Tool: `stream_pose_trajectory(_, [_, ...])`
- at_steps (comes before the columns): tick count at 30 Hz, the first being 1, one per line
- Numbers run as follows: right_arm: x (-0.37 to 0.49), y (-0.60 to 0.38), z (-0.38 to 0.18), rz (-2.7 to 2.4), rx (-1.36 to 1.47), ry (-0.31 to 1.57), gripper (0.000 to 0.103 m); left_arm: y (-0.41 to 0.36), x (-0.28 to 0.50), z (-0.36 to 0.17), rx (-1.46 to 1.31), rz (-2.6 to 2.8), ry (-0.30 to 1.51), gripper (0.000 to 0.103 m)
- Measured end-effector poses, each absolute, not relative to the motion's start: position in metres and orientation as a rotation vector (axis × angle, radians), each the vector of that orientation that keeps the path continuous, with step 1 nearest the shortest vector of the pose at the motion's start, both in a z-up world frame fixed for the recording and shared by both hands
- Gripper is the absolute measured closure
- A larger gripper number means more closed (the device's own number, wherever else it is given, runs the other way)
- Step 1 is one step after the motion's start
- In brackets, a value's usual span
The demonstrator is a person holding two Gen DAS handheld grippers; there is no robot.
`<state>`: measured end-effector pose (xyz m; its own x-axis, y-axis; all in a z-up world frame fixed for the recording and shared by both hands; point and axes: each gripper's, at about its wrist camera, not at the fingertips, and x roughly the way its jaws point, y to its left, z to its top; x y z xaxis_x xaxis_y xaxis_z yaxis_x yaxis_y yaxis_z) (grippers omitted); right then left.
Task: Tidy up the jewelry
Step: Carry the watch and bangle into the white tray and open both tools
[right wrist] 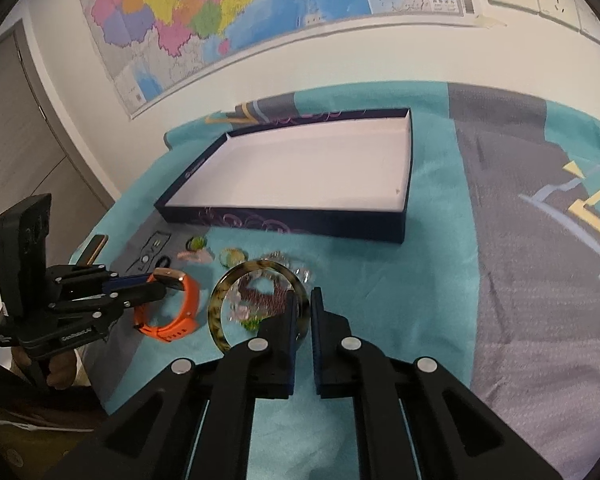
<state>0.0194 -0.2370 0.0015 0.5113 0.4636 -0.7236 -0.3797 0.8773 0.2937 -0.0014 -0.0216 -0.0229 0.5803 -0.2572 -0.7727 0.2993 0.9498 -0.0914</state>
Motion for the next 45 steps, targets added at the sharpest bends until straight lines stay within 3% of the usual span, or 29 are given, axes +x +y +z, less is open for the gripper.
stream_pose_trajectory(9, [0.066, -0.232, 0.025, 0.501, 0.111, 0.822, 0.098, -0.009, 0.029, 0.014, 0.038, -0.325, 0.820, 0.092])
stream_pose_trajectory(16, [0.129, -0.219, 0.029, 0.469, 0.113, 0.818, 0.098, -0.001, 0.094, 0.031, 0.039, -0.276, 0.795, 0.092])
stream_pose_trajectory(30, [0.219, -0.188, 0.000, 0.370, 0.071, 0.929, 0.098, -0.010, 0.202, 0.007, 0.076, -0.215, 0.884, 0.091])
stream_pose_trajectory(45, [0.254, -0.184, -0.020, 0.296, 0.115, 1.044, 0.095, -0.016, 0.247, -0.014, 0.133, -0.162, 0.985, 0.091])
